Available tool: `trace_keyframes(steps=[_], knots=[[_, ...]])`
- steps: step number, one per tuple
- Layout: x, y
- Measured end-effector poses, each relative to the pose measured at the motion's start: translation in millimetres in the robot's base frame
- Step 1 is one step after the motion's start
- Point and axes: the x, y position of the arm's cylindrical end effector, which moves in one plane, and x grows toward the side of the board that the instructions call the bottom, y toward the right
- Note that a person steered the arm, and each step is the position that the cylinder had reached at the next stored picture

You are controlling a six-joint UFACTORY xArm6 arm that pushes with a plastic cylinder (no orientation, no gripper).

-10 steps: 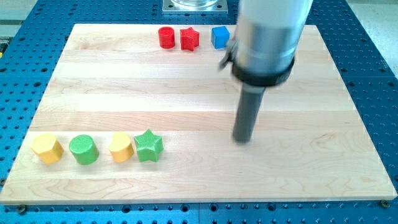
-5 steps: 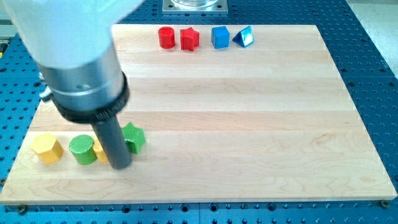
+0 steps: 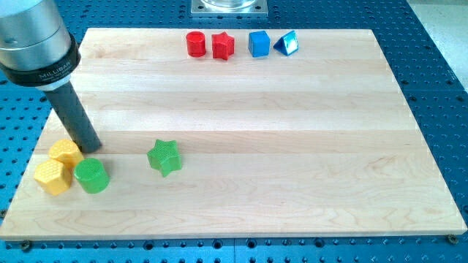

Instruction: Move the yellow heart and green star vertically to the hexagon

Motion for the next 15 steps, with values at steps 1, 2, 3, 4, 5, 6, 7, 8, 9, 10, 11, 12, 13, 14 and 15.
trace_keyframes(steps=[1, 2, 3, 4, 5, 6, 7, 8, 9, 10, 11, 12, 13, 14, 15], knots=[[-4.1, 0.0], [-4.1, 0.0], [-3.6, -1.1], [-7.2, 2.9], [-16.5, 53.0], [-16.1, 155.3], [-5.2, 210.5], [51.1, 192.9], [60.4, 146.6], [26.4, 104.4], [13.0, 88.5], [13.0, 88.1], [17.0, 128.5], [-0.5, 100.9], [-7.9, 59.8]])
